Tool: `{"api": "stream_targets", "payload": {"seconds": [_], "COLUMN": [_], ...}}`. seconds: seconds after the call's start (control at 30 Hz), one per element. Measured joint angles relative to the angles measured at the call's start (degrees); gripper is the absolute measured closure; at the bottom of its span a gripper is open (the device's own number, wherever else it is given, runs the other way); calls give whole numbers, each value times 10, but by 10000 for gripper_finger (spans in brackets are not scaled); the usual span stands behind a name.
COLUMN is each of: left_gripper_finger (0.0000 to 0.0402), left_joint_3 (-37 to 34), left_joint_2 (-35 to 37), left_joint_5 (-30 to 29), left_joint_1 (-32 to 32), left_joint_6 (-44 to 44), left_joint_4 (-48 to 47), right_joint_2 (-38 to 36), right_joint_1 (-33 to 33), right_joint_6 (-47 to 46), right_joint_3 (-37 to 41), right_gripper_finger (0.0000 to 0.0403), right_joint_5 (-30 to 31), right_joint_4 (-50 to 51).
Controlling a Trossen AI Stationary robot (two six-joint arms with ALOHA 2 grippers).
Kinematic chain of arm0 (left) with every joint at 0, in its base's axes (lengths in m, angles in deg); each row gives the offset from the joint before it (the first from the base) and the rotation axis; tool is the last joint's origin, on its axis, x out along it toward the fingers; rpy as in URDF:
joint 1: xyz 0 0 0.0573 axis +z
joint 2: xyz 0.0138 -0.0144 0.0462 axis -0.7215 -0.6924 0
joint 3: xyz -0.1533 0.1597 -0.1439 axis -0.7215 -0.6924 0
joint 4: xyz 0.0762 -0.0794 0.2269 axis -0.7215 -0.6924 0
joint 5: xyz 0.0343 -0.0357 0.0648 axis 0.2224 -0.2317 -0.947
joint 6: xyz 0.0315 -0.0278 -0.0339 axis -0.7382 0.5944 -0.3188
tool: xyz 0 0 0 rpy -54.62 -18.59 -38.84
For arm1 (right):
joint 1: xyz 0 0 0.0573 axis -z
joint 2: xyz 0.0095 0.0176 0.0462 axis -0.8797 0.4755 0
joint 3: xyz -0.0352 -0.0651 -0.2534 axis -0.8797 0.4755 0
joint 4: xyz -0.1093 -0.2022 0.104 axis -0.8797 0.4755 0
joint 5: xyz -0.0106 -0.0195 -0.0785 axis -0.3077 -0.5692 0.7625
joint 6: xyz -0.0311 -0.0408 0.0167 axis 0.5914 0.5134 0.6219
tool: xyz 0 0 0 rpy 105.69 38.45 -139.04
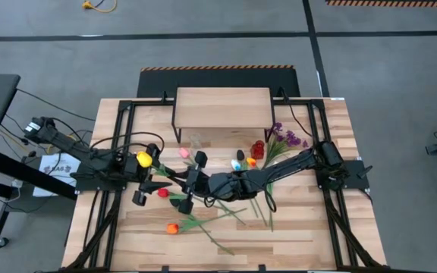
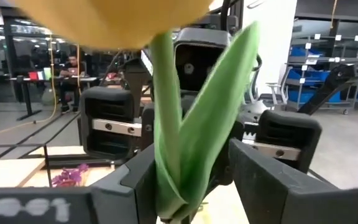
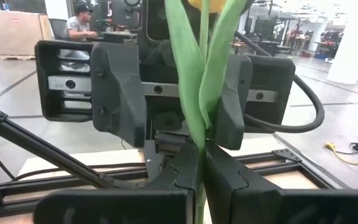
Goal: Pick and place flowers into a vace then onto a shelf
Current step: Put the left yellow flower into the transparent vase
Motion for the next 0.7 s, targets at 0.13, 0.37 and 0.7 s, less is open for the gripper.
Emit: {"api": "stream_targets", "payload": {"seconds": [0.13,0.37,0.7], "left_gripper_finger": [261,387,400], "left_joint_3": [0,0,-1], "left_joint_2": [0,1,13], "left_joint_5": [-2,-19,-15], "left_joint_1": [0,0,0], "left_joint_6": [-2,-9,-28], "left_joint_4": [-1,-16,-34], "right_joint_2": [0,0,0], "right_joint_1": [0,0,0], "right_joint_6": [0,0,0], "right_joint_3": [0,0,0], "right_gripper_finger": [396,392,311], "right_joint_5": [0,-4,7], "right_joint_4": [-1,9,59]}}
